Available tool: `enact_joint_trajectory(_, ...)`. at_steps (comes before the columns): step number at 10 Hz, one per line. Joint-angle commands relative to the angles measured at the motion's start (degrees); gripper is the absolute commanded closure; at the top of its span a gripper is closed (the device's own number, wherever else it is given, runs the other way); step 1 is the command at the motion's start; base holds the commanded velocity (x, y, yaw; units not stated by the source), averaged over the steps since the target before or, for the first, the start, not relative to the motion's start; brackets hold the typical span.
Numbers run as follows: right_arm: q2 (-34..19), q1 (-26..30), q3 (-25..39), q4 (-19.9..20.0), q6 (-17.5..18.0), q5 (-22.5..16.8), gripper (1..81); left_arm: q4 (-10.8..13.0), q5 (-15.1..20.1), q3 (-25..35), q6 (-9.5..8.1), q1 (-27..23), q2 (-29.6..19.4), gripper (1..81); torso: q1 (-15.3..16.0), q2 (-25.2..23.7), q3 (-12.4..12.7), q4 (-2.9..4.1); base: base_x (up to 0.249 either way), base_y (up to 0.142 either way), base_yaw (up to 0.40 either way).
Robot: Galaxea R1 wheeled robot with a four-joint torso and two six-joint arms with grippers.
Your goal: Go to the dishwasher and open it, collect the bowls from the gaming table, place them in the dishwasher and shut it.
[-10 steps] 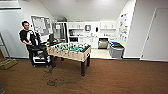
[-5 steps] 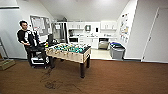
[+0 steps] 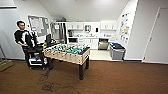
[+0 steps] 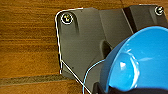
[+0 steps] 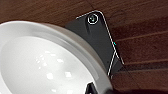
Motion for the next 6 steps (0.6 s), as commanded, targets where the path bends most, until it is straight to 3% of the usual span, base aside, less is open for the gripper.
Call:
enact_joint_trajectory(1, -1.43, 2.80, 0.35, -0.78, -0.12, -2.44, 81.1, 0.50, 2.92, -0.13, -0.01, -3.01, -0.44, 81.1, 0.00, 0.00, 0.00, 0.00, 0.137, -0.083, 0.000)
enact_joint_trajectory(6, -1.43, 3.06, 0.35, -0.69, -0.12, -2.53, 81.1, 0.59, 3.01, -0.13, -0.01, -3.01, -0.44, 81.1, -0.04, 0.00, 0.00, 0.00, 0.137, -0.083, 0.000)
